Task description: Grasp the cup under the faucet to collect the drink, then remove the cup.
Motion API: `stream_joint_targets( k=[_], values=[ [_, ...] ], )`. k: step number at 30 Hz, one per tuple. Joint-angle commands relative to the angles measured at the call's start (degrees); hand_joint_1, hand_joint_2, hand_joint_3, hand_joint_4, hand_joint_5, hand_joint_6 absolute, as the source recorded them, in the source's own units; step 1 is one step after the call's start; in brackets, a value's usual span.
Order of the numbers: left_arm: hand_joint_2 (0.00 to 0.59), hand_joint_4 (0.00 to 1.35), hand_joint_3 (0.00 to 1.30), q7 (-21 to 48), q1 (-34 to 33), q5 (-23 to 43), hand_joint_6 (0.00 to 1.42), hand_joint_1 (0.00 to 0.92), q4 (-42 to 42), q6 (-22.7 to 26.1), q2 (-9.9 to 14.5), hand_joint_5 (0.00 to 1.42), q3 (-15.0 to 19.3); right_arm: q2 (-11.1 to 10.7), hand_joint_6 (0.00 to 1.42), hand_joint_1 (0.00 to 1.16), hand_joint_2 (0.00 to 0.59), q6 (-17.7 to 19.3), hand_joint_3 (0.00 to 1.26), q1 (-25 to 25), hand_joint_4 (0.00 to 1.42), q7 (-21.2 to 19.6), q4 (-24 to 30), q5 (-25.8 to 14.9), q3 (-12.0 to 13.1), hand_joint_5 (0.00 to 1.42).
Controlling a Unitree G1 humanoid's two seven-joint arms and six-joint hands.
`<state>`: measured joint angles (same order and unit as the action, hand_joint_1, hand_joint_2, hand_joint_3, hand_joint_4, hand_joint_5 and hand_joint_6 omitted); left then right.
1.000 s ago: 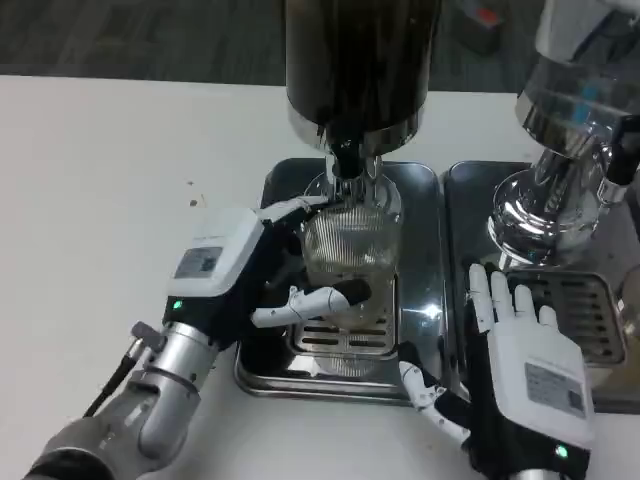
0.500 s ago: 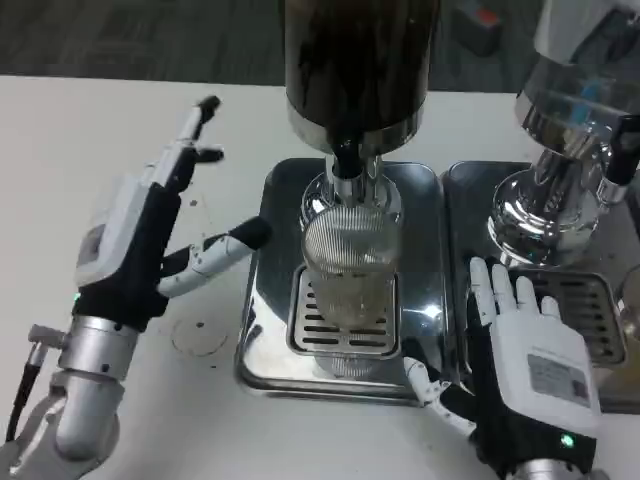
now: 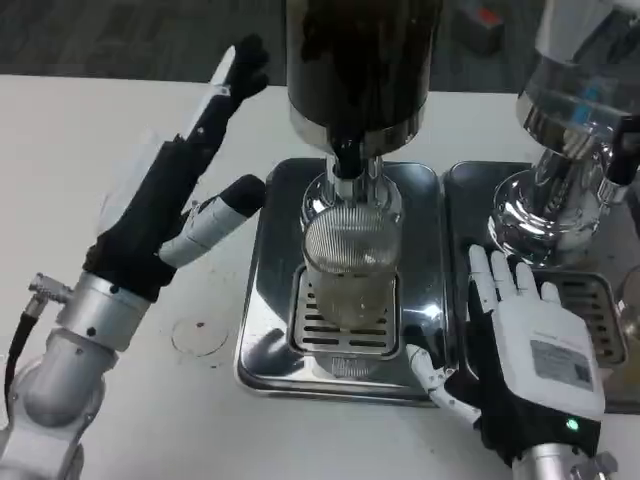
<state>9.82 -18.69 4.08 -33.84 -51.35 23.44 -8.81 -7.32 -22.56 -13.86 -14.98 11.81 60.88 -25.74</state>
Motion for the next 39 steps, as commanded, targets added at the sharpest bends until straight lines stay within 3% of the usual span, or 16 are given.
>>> stream_joint_targets(
  k=[1, 8, 15, 22, 39],
  values=[
    [0.062, 0.00, 0.00, 7.18, 0.48, 4.03, 0.01, 0.000, 3.51, 0.99, -0.97, 0.05, 0.93, 0.30, 0.00, 0.29, 0.364, 0.42, 0.00, 0.03, 0.00, -0.58, -0.32, -0.81, 0.54, 0.00],
    [0.070, 0.00, 0.00, 12.90, -0.49, 4.74, 0.02, 0.000, 7.58, 3.46, -2.96, 0.05, 1.75, 0.75, 0.00, 0.29, 0.370, 0.42, 0.00, 0.35, 0.00, -0.79, -0.59, -1.20, 0.85, 0.00],
    [0.072, 0.00, 0.00, 15.98, -4.40, 4.26, 0.02, 0.000, 3.81, 3.85, -6.49, 0.05, 1.85, 1.76, 0.00, 0.29, 0.372, 0.05, 0.00, 0.25, 0.00, -1.35, -0.96, -1.42, 0.89, 0.00],
    [0.076, 0.00, 0.00, 18.72, -5.96, 3.19, 0.02, 0.000, 2.64, 3.20, -8.51, 0.05, 1.28, 2.77, 0.00, 0.29, 0.372, -0.19, 0.00, -0.15, 0.00, -2.32, -1.15, -1.14, 1.04, 0.00],
    [0.087, 0.00, 0.00, 20.50, -3.34, -3.04, 0.02, 0.000, 7.07, 0.40, -8.20, 0.06, -0.59, 2.66, 0.00, 0.29, 0.372, -0.22, 0.00, -0.37, 0.00, -1.91, -0.72, -1.35, 1.26, 0.00]
  ],
)
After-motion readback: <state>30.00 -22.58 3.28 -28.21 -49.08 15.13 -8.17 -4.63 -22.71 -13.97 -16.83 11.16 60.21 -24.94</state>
